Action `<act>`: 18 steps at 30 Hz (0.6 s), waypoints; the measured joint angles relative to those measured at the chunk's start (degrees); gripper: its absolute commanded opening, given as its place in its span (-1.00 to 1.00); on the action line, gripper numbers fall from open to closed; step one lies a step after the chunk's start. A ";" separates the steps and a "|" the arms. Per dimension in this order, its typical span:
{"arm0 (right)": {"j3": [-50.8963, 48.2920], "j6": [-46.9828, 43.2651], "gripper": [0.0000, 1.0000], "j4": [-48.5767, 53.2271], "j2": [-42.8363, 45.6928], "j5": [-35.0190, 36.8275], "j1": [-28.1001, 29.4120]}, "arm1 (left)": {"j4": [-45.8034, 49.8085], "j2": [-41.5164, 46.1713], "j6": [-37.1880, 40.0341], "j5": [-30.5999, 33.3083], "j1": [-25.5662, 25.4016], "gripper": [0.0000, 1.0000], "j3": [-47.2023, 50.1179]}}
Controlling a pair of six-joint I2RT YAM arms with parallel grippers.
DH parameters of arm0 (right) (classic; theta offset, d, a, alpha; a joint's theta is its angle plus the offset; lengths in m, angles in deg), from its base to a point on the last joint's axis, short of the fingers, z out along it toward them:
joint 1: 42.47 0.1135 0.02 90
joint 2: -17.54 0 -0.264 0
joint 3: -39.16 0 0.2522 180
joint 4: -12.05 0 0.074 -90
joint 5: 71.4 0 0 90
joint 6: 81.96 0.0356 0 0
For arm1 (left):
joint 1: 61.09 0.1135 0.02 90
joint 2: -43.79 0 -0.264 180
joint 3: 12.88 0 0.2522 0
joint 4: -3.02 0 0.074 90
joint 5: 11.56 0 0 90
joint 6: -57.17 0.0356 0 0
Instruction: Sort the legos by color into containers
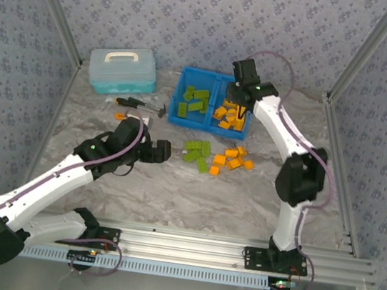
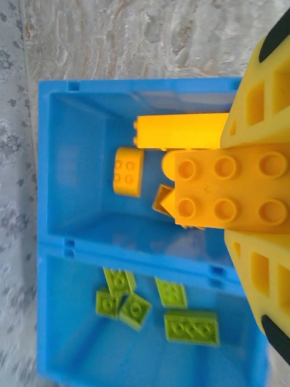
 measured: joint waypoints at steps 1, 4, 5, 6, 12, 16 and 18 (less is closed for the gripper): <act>2.89 -0.37 -0.21 0.55 -3.45 -0.04 -0.42 | -0.20 0.00 -0.20 -0.28 -0.13 0.99 0.22; 10.88 -1.42 0.03 3.98 -11.76 -0.66 -0.87 | -0.48 -0.02 -0.68 -0.76 -0.59 0.98 1.09; 13.60 -1.81 0.11 5.44 -13.92 -0.94 -0.87 | -0.55 -0.09 -0.85 -0.92 -0.81 0.99 1.38; 15.89 -2.12 0.19 6.97 -15.45 -1.31 -0.87 | -0.59 -0.26 -1.05 -0.94 -1.09 0.99 1.64; 19.23 -2.89 0.22 10.88 -11.45 -3.23 -0.70 | -3.23 -7.06 -0.63 -0.85 -4.39 0.98 1.73; 6.27 -2.89 0.30 8.17 3.72 -4.42 0.13 | -4.31 -18.97 2.78 -1.51 -7.06 0.95 -1.55; -2.12 -2.73 0.42 6.21 13.62 -5.27 1.22 | -3.48 -27.19 5.03 -1.77 -8.09 0.95 -6.86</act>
